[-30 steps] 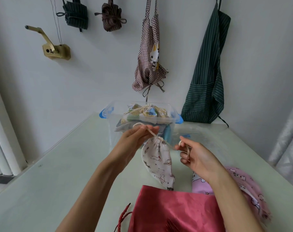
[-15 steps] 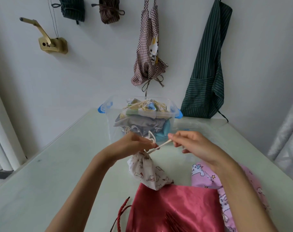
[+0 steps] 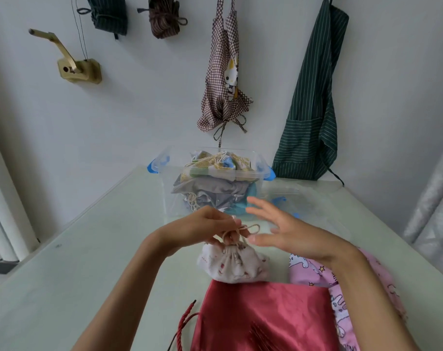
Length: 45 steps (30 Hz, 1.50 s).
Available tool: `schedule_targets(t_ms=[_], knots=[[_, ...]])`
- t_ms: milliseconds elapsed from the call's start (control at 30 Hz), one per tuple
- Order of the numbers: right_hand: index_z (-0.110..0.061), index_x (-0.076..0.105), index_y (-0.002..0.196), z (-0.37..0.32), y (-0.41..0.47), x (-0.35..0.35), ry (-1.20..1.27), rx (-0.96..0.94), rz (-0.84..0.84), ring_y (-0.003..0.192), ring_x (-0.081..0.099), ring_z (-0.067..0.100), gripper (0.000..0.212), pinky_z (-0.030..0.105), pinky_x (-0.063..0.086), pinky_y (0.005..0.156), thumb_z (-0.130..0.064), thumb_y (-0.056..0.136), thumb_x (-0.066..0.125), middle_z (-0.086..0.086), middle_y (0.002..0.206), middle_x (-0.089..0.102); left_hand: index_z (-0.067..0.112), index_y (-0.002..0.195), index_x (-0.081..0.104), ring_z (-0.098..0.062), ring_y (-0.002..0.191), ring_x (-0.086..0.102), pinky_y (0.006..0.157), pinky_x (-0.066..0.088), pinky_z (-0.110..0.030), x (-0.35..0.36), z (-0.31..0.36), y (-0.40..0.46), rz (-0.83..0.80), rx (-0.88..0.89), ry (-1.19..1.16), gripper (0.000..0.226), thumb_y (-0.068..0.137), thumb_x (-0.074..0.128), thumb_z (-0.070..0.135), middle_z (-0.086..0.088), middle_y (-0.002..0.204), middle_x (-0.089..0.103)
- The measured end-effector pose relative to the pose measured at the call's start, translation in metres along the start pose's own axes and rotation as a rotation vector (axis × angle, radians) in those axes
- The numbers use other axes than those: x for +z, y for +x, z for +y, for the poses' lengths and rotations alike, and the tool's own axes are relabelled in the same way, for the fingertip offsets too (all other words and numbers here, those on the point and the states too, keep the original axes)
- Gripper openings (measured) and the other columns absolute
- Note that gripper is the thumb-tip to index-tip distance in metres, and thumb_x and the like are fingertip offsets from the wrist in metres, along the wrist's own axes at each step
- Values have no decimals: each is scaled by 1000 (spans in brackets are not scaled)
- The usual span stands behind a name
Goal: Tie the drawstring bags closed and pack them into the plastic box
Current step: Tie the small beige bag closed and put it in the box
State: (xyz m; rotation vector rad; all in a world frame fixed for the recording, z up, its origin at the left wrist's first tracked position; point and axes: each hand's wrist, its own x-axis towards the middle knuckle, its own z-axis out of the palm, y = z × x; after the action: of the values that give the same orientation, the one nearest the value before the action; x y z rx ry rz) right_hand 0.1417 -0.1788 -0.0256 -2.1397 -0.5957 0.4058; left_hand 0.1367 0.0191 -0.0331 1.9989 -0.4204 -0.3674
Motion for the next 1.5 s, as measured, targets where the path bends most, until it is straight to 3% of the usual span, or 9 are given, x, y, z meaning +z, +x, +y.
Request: schedule_targets(t_ms=[167,300,533,800,967,1067,1167,1367,1500], knots=[[-23,64,110,8,5,-1,-78,18,79,94,61,2,23,20,46,87,-18,87,64,0,104,68,7,107,71,-5,75,58,70,49,-15,0,2,-1,-14,-14,-85,35,98,46,29,7,77,65],[-16,70,88,6,-1,-8,1,0,154,64,56,-2,11,9,43,63,-24,89,62,-7,73,65,11,97,74,-6,80,61,74,51,-18,-1,-3,1,27,-28,-121,32,97,49,31,-1,90,70],[-12,57,78,4,-4,-15,119,-13,245,61,53,3,31,20,36,62,-26,99,40,-2,71,54,12,89,75,-6,101,66,79,53,-16,-1,-8,1,43,35,-337,17,88,61,23,-1,95,72],[-16,74,83,-12,-22,-18,-66,-92,-11,64,58,5,16,14,43,63,-28,87,63,-6,69,65,9,84,76,-4,73,70,62,53,-11,-2,-8,3,202,5,-672,14,84,62,5,0,79,74],[-29,77,79,-25,-26,-11,-270,-42,27,57,52,-3,18,15,42,60,-46,76,71,-6,76,72,11,66,76,-3,63,68,60,54,-11,3,-4,7,273,-8,-629,24,81,64,-3,1,72,73],[-36,74,73,-30,-29,-14,-300,-34,162,57,57,-2,33,22,50,67,-65,72,58,-12,71,70,9,64,74,-2,59,65,58,53,-12,0,-6,6,282,7,-599,22,80,64,-2,0,68,71],[-36,70,81,-23,-18,-14,-307,-144,459,70,60,2,15,35,53,78,-47,84,60,-14,76,68,9,61,72,-5,65,67,60,53,-13,0,-8,7,264,12,-542,8,64,66,4,-2,71,72],[-38,69,101,-13,0,6,-297,-152,317,87,56,13,18,29,45,84,-30,85,65,-12,89,57,5,68,68,-9,69,65,72,54,-18,2,-8,8,255,103,-380,19,52,72,13,-5,71,68],[-32,72,78,-10,2,8,-176,-189,399,72,56,13,8,23,42,70,-37,73,75,-10,75,59,0,71,66,-13,70,67,73,54,-20,2,-7,6,305,175,-304,12,63,76,0,-8,70,70]])
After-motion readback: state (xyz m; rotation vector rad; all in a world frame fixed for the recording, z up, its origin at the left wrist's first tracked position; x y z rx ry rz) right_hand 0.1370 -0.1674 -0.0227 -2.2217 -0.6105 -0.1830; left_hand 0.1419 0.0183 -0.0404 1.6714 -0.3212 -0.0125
